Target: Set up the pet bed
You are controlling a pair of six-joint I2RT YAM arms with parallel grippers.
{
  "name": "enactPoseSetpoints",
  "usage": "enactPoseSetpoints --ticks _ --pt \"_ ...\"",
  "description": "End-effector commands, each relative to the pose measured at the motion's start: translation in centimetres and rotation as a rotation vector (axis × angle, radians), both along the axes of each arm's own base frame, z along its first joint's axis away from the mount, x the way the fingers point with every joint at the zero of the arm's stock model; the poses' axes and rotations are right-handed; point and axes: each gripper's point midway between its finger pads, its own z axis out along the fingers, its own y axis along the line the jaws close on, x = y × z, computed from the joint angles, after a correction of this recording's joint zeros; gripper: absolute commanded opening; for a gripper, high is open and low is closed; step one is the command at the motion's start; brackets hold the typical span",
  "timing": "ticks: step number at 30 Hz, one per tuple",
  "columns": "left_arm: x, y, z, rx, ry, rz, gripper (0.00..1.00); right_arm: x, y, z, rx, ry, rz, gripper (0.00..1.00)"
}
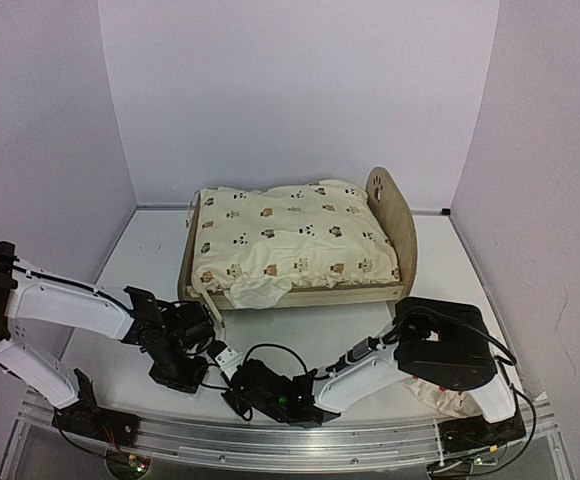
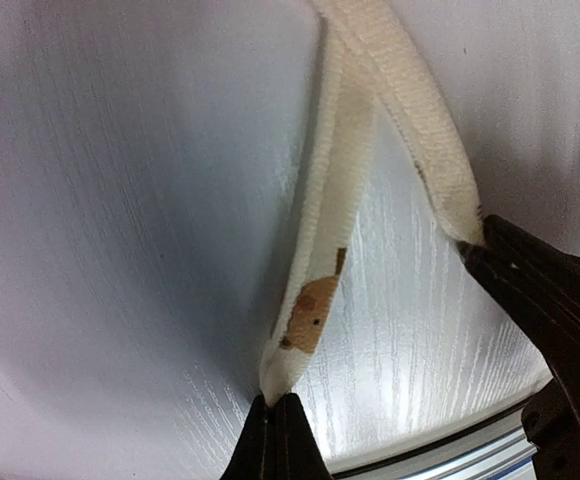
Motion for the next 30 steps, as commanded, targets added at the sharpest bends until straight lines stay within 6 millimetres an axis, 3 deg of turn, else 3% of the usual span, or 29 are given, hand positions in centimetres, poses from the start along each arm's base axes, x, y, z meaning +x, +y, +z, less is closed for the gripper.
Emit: enactPoseSetpoints --ticks 1,8,13,17,23,27,30 --pt "1.1 -0.3 0.8 -0.012 -0.065 0.034 0.0 -1.0 -1.9 -2.0 -0.062 0.038 0.019 0.0" --pt "3.8 -0.4 1.5 0.031 -0.176 0.106 0.0 -3.0 -4.3 -1.5 -0.072 0.107 0.096 0.0" --pt "5.0 -0.9 3.2 0.023 -0.231 0.123 0.0 -3.9 -4.4 -1.4 -0.066 0.144 0.14 0.0" --pt "5.0 -1.2 4.3 0.0 -0.234 0.116 0.0 -3.6 -4.3 -1.3 -0.075 0.12 0.135 0.0" --pt "3.6 -1.3 4.1 -0.031 -0.171 0.087 0.0 -2.5 -3.2 0.9 -0.052 0.061 0.136 0.26" --pt "3.1 -0.9 4.4 -0.041 -0.162 0.093 0.0 -1.3 -2.5 3.0 0.007 0.109 0.192 0.35" --pt "2.8 -0.6 4.4 -0.051 -0.157 0.099 0.0 1.0 -2.6 4.2 0.072 0.173 0.163 0.38"
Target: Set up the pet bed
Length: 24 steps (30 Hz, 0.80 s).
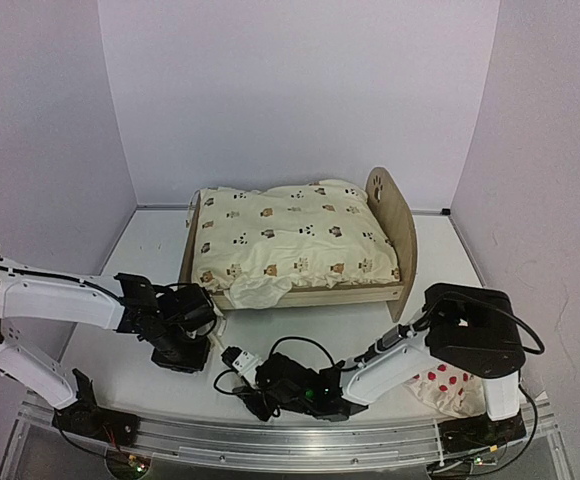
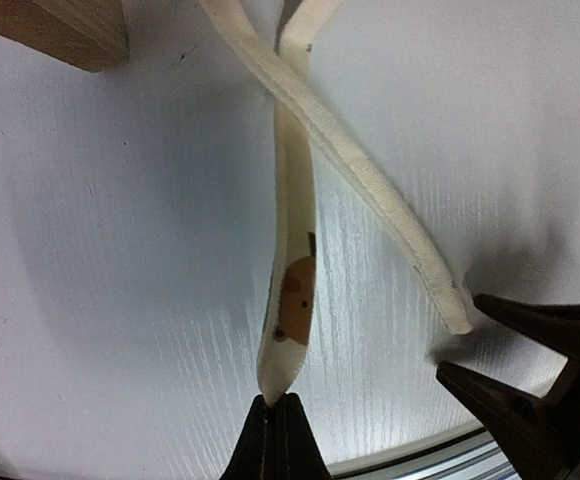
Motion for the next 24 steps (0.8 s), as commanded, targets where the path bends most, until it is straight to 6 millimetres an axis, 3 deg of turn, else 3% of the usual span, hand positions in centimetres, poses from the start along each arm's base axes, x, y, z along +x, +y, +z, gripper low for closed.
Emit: enactPoseSetpoints --ticks 1,10,16,24 --pt "-0.8 0.4 0.6 -0.031 0.01 0.001 0.0 3.4 0.9 4.4 0.125 0.09 -0.016 0.38" --pt "-0.5 0.0 1.2 -0.071 -0.016 -0.011 0.0 8.1 2.8 6.3 0.25 0.042 -0.093 0.46" --pt "-0.5 -0.2 1.6 -0.089 -0.024 -0.022 0.0 9.6 4.9 6.8 0.299 -0.059 -0.09 0.48" --pt "-0.8 0.0 2.1 -0.112 -0.029 -0.023 0.0 11.4 5.5 6.5 0.295 -0.155 -0.134 0.48"
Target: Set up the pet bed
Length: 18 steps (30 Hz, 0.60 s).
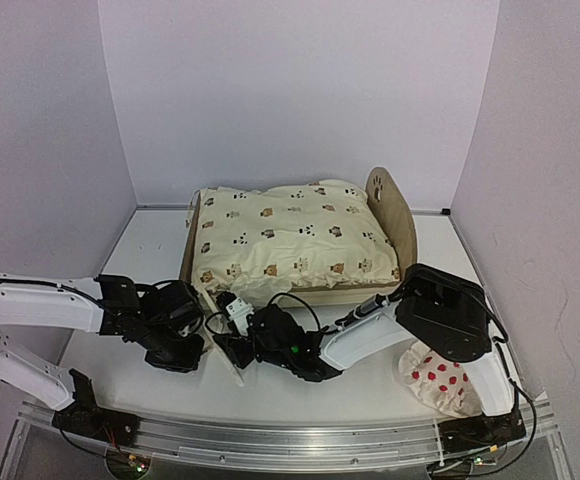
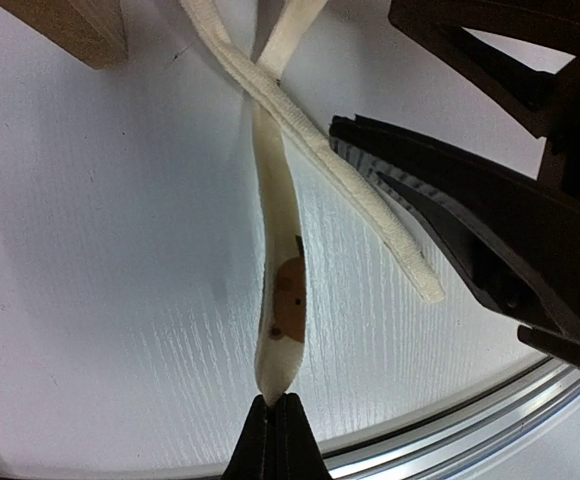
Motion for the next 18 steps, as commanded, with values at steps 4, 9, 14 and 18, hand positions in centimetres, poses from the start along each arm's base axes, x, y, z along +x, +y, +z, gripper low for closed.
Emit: enactPoseSetpoints --ticks 4,9,14,18 --pt "-0.1 -0.1 0.6 -0.03 -0.016 -0.012 0.0 1.8 0.9 2.1 0.041 -0.123 -0.062 0.52" --pt "-0.1 -0.1 0.9 -0.037 -0.019 -0.015 0.0 2.3 1.6 1.8 0.037 -0.172 -0.061 0.57" --pt "-0.1 0.0 1.2 -0.038 -0.022 -0.009 0.0 2.6 2.0 1.6 0.043 -0.197 -0.06 0.43" --pt "0.1 0.1 1.8 -0.041 -0.036 0.0 0.0 2.5 2.2 1.8 0.044 -0.229 -0.043 0.33"
